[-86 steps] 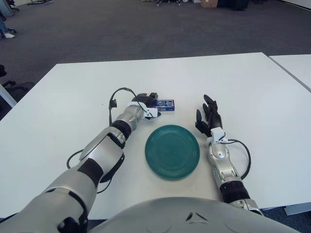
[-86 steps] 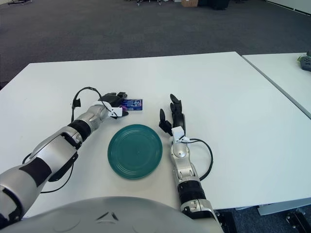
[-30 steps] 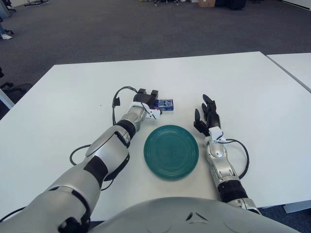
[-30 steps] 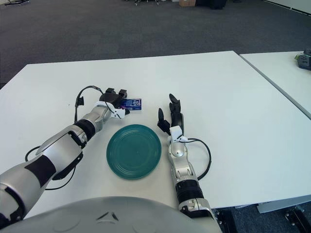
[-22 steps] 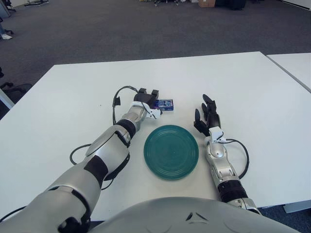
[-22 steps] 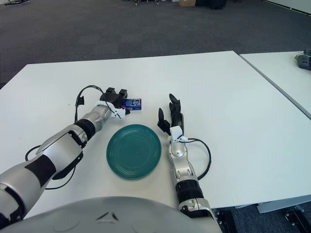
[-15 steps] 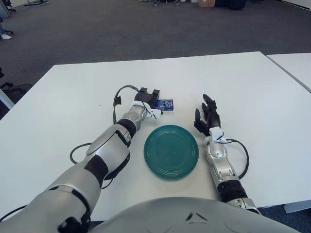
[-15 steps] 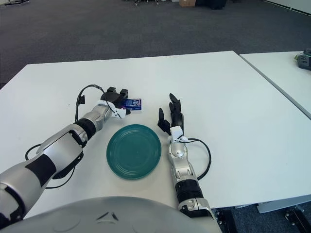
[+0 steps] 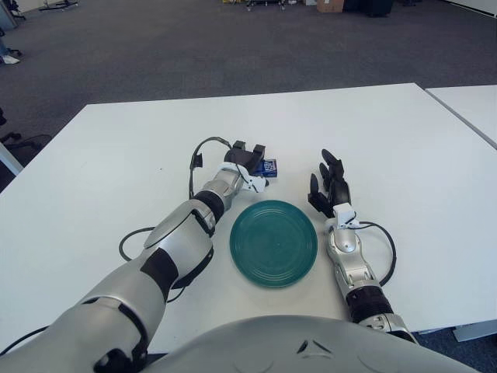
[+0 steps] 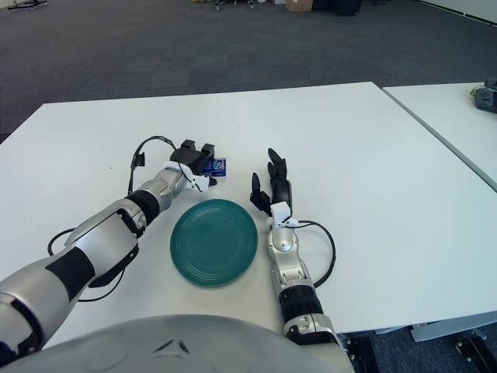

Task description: Put the gum into the plate.

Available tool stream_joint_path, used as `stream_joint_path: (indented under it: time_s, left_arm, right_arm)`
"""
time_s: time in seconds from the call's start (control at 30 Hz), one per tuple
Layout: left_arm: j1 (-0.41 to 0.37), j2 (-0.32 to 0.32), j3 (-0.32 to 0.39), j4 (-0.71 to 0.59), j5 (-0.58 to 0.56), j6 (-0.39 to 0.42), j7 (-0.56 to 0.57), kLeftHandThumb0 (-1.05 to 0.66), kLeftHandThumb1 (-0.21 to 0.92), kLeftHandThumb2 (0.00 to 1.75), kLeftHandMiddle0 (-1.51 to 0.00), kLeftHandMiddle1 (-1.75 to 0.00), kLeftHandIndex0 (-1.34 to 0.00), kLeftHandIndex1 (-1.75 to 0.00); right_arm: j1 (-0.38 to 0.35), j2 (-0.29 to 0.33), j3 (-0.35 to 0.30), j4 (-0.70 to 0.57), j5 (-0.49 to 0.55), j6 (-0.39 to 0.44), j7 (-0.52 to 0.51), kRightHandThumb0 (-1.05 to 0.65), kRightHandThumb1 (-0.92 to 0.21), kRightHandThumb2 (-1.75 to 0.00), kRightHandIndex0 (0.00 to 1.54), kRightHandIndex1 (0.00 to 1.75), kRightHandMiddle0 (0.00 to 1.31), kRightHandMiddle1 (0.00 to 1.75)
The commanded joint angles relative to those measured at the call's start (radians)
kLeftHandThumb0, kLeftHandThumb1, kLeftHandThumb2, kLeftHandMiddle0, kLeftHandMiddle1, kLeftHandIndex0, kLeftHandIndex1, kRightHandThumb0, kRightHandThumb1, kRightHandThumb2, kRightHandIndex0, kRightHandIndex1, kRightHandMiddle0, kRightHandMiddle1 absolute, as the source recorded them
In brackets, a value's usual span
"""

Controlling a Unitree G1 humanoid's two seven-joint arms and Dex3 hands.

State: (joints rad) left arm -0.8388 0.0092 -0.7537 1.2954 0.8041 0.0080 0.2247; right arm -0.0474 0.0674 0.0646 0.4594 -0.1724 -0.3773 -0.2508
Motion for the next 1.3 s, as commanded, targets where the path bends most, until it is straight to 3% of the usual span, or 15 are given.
stream_joint_path:
  time_s: [0.0,0.3,0.5,0.6,0.67,0.73,0.8,0.83,0.87,0.9,0.97,1.0,1.1,1.27]
  left_arm:
    - [0.025,0.001,-0.018,0.024,0.018,-0.011,-0.052,-1.05,0.92,0.17,0.00,-1.12,0.00,-1.34]
    - [0.018,-0.008,-0.030,0.018,0.019,-0.023,-0.076,-1.05,0.92,0.18,0.00,-0.95,0.00,-1.15]
    - [0.023,-0.014,-0.021,0.027,0.011,-0.023,-0.074,-1.05,0.92,0.20,-0.01,-0.88,0.00,-1.12]
    - [0.025,-0.016,-0.008,0.025,0.000,-0.017,-0.058,-1.05,0.92,0.16,-0.01,-1.05,-0.01,-1.23]
    - [0.029,-0.017,0.001,0.024,-0.008,-0.015,-0.044,-1.03,0.91,0.12,-0.02,-1.38,-0.02,-1.41]
    - [0.036,-0.018,0.020,0.025,-0.023,-0.014,-0.017,-0.99,0.90,0.10,-0.04,-1.52,-0.03,-1.50]
    - [0.042,-0.018,0.033,0.028,-0.032,-0.013,0.001,-0.81,0.89,0.08,-0.19,-1.65,-0.25,-1.65]
    - [0.049,-0.017,0.041,0.035,-0.036,-0.015,0.017,-0.78,0.89,0.08,-0.22,-1.67,-0.28,-1.67]
    - [0.054,-0.016,0.046,0.040,-0.039,-0.017,0.028,-0.72,0.81,0.26,-0.27,-1.69,-0.34,-1.65]
    - [0.057,-0.015,0.053,0.042,-0.044,-0.019,0.041,-0.58,0.62,0.70,-0.39,-1.72,-0.43,-1.70]
    - [0.061,-0.016,0.065,0.044,-0.051,-0.023,0.059,-0.52,0.52,0.93,-0.46,-1.73,-0.48,-1.72]
    - [0.062,-0.017,0.070,0.045,-0.054,-0.026,0.066,-0.33,0.43,1.08,-0.50,-1.69,-0.51,-1.73]
    - [0.068,-0.018,0.089,0.047,-0.068,-0.045,0.098,-0.11,0.28,1.29,-0.59,-1.63,-0.57,-1.74]
    - [0.079,-0.003,0.097,0.044,-0.064,-0.090,0.157,-0.02,0.17,1.43,-0.72,-1.61,-0.56,-1.75]
  right_arm:
    - [0.052,0.006,0.000,0.083,0.007,0.019,0.004,-0.63,-0.92,-0.79,0.26,0.01,0.00,0.48]
    - [0.045,0.002,-0.005,0.105,0.011,0.001,0.007,-0.64,-0.92,-0.80,0.27,0.01,0.00,0.50]
    - [0.037,-0.003,-0.010,0.131,0.016,-0.022,0.011,-0.63,-0.92,-0.79,0.27,0.01,0.00,0.51]
    - [0.036,-0.006,-0.013,0.132,0.021,-0.029,0.018,-0.63,-0.92,-0.78,0.26,0.00,0.00,0.50]
    - [0.037,-0.007,-0.013,0.132,0.023,-0.030,0.020,-0.62,-0.92,-0.77,0.25,0.00,0.00,0.49]
    - [0.035,-0.007,-0.014,0.133,0.026,-0.030,0.021,-0.62,-0.92,-0.76,0.25,0.00,0.00,0.49]
    - [0.035,-0.008,-0.014,0.133,0.028,-0.029,0.022,-0.62,-0.92,-0.75,0.24,0.00,0.00,0.47]
    - [0.035,-0.008,-0.015,0.132,0.029,-0.027,0.022,-0.62,-0.92,-0.75,0.24,0.00,0.00,0.47]
    - [0.033,-0.007,-0.016,0.134,0.030,-0.026,0.021,-0.62,-0.92,-0.75,0.24,0.00,0.00,0.47]
    - [0.032,-0.006,-0.018,0.134,0.032,-0.024,0.022,-0.61,-0.92,-0.74,0.24,0.00,0.00,0.47]
    - [0.032,-0.004,-0.021,0.134,0.035,-0.021,0.022,-0.61,-0.92,-0.74,0.23,0.00,0.00,0.46]
    - [0.032,-0.004,-0.022,0.134,0.036,-0.021,0.021,-0.61,-0.92,-0.73,0.23,0.00,0.00,0.46]
    - [0.032,0.002,-0.029,0.131,0.043,-0.015,0.018,-0.59,-0.92,-0.72,0.23,0.00,0.00,0.46]
    - [0.025,0.006,-0.040,0.132,0.049,-0.015,0.008,-0.57,-0.92,-0.72,0.21,0.00,0.00,0.43]
